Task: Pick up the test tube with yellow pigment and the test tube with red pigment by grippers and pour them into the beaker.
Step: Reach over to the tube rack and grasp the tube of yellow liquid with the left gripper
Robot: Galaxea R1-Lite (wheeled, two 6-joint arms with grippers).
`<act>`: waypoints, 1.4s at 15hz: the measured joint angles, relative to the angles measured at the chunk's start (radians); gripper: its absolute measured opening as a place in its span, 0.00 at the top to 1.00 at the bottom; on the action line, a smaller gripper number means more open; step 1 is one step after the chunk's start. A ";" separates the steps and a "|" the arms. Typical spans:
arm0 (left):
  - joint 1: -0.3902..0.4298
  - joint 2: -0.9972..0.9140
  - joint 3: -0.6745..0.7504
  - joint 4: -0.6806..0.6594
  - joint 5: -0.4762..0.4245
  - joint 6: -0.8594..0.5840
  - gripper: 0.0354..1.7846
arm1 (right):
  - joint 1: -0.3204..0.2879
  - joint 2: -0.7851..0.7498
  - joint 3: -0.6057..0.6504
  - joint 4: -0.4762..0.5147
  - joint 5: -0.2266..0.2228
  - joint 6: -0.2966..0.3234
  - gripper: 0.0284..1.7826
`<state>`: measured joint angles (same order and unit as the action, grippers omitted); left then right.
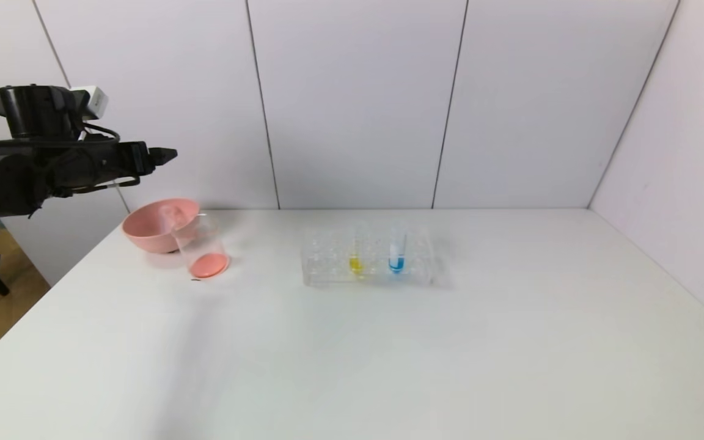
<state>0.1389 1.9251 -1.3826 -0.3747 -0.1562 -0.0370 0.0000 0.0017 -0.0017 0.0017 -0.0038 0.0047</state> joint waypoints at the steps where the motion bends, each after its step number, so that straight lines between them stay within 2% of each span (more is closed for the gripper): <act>1: -0.009 -0.041 0.045 -0.002 0.000 0.005 0.01 | 0.000 0.000 0.000 0.000 0.000 0.000 0.05; 6: -0.089 -0.250 0.261 -0.005 0.004 0.063 0.01 | 0.000 0.000 0.000 0.000 0.000 0.000 0.05; 10: -0.195 -0.361 0.404 -0.005 0.009 0.114 0.01 | 0.000 0.000 0.000 0.000 0.000 0.000 0.05; 19: -0.360 -0.511 0.592 -0.012 0.010 0.139 0.01 | 0.000 0.000 0.000 0.000 0.000 0.000 0.05; 21: -0.395 -0.529 0.623 -0.047 0.010 0.129 0.01 | 0.000 0.000 0.000 0.000 0.000 0.000 0.05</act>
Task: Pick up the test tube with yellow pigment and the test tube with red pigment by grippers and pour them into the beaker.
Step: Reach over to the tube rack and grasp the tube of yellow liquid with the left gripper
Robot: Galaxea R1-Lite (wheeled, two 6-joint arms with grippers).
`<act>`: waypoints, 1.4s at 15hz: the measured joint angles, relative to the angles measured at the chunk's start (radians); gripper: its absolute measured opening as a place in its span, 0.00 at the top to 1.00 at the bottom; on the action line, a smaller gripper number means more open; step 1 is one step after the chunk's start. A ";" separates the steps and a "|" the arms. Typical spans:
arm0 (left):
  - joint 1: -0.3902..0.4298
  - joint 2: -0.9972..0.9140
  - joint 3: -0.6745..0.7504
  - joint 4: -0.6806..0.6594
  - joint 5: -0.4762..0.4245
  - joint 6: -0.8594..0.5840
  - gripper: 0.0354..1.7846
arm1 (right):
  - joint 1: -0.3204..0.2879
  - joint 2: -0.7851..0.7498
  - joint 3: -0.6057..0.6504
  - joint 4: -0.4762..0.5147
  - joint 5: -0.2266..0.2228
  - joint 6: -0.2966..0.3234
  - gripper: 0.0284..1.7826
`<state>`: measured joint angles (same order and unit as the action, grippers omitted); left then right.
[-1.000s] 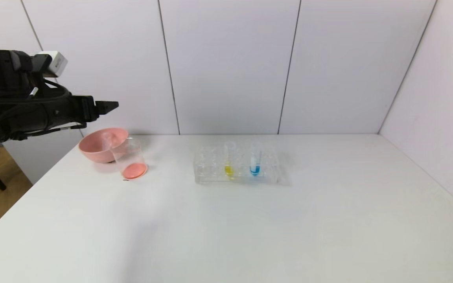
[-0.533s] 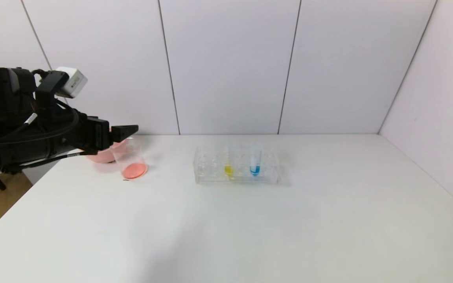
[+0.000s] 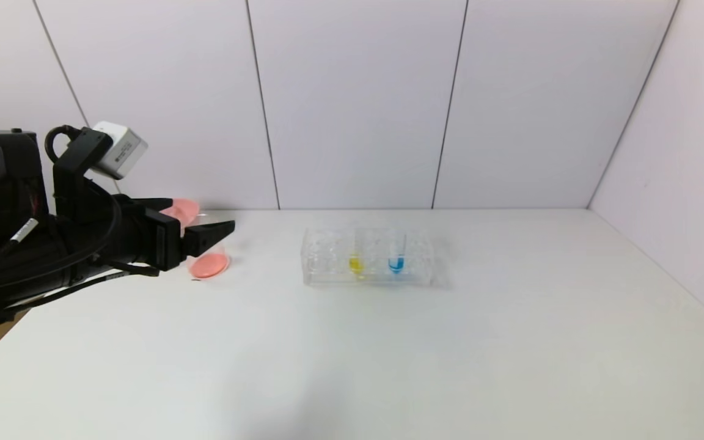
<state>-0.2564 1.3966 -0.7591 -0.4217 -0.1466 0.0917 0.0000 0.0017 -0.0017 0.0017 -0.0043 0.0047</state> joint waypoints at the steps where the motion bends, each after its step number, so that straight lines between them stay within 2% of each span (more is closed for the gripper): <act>1: -0.015 -0.004 0.016 -0.032 -0.001 -0.003 0.01 | 0.000 0.000 0.000 0.000 0.000 0.000 0.05; 8: -0.121 0.053 0.104 -0.221 0.003 -0.062 0.01 | 0.000 0.000 0.000 0.000 0.000 0.000 0.05; 16: -0.180 0.344 0.158 -0.622 -0.015 -0.122 0.01 | 0.000 0.000 0.000 0.000 0.000 0.000 0.05; 21: -0.208 0.459 0.114 -0.645 -0.017 -0.125 0.01 | 0.000 0.000 0.000 0.000 0.000 0.000 0.05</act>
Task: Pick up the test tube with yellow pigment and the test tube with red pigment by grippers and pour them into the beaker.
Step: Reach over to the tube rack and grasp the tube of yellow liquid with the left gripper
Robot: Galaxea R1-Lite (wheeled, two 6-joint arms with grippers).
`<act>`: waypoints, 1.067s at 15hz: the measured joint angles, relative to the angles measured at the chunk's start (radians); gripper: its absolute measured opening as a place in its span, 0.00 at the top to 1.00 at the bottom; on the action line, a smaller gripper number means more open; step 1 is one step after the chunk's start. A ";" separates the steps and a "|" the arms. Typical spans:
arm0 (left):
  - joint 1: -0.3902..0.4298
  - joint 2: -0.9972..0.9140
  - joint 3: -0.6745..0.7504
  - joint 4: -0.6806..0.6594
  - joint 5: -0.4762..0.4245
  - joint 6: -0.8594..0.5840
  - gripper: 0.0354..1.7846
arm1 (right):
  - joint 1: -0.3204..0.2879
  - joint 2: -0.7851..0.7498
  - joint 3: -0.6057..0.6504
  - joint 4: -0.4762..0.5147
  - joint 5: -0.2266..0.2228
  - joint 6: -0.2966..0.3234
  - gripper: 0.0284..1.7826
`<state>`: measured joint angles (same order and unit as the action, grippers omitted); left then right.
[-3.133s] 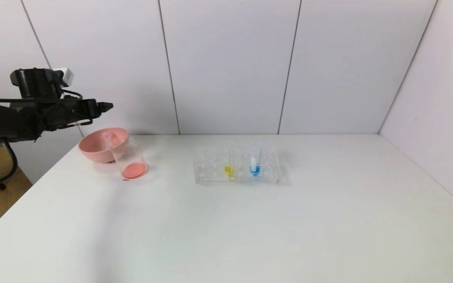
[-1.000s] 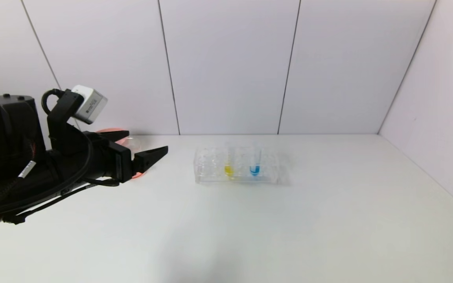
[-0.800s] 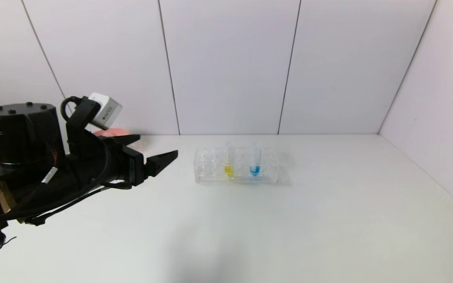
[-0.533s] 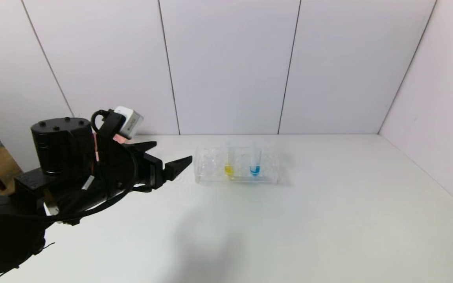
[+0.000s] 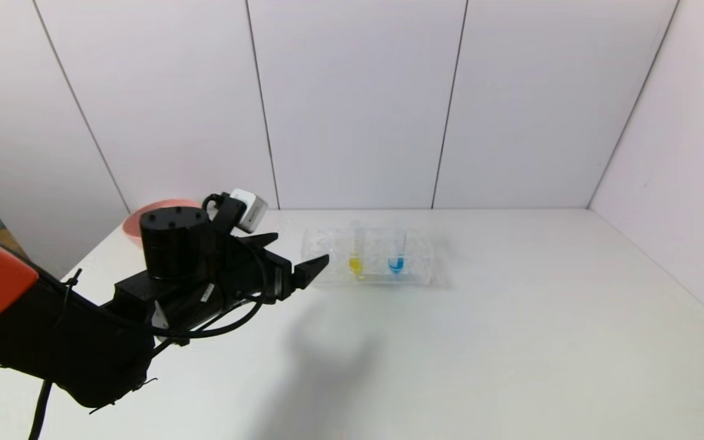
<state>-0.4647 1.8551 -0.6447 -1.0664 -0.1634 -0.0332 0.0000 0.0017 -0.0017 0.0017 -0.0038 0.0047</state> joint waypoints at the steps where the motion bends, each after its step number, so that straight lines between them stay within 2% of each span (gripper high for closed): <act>1: -0.005 0.016 -0.013 0.003 0.000 0.000 0.01 | 0.000 0.000 0.000 0.000 0.000 0.000 0.05; 16: -0.053 0.199 -0.262 0.101 0.000 -0.007 0.01 | 0.000 0.000 0.000 0.000 0.000 0.000 0.05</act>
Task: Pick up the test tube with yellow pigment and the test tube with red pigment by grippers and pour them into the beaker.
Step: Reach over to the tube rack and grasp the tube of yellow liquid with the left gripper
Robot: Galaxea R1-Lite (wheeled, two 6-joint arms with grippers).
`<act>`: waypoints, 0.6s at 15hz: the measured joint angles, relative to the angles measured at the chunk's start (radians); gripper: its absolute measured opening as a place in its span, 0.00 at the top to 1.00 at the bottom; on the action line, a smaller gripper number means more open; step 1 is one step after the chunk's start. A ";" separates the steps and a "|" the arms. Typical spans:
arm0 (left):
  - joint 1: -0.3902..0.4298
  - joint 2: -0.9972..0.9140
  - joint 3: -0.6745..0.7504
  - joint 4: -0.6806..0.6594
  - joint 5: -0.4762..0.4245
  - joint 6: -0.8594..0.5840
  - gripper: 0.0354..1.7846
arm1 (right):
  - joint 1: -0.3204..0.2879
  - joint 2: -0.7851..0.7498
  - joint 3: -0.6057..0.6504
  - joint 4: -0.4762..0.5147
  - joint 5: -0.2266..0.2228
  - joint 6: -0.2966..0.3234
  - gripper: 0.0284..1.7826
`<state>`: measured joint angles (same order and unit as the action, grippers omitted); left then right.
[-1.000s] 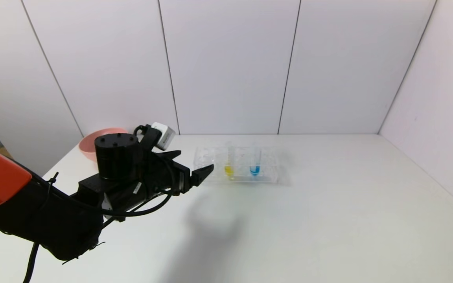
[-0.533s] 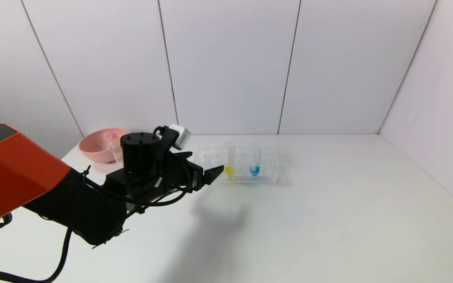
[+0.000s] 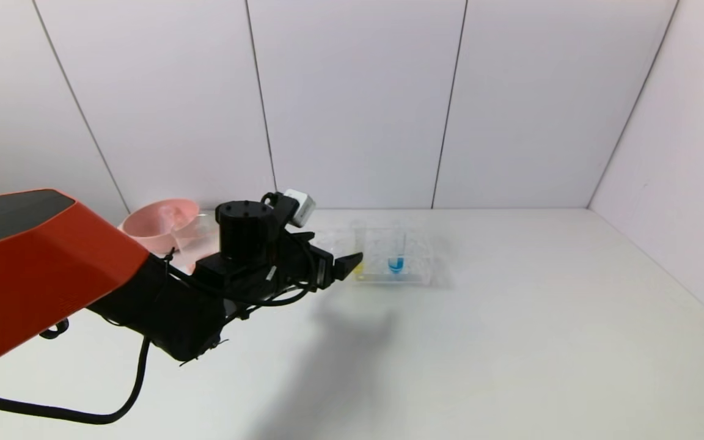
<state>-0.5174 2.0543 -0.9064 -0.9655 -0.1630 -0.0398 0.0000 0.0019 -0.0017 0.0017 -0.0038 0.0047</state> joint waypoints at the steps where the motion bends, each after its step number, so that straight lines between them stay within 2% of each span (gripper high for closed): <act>1: 0.000 0.010 -0.015 0.003 0.000 0.001 0.01 | 0.000 0.000 0.000 0.000 0.000 0.000 0.05; 9: 0.027 0.070 -0.108 0.046 -0.049 0.001 0.01 | 0.000 0.000 0.000 0.000 0.000 0.000 0.05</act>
<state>-0.4906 2.1245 -1.0145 -0.9191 -0.2115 -0.0389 0.0000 0.0017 -0.0017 0.0017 -0.0043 0.0047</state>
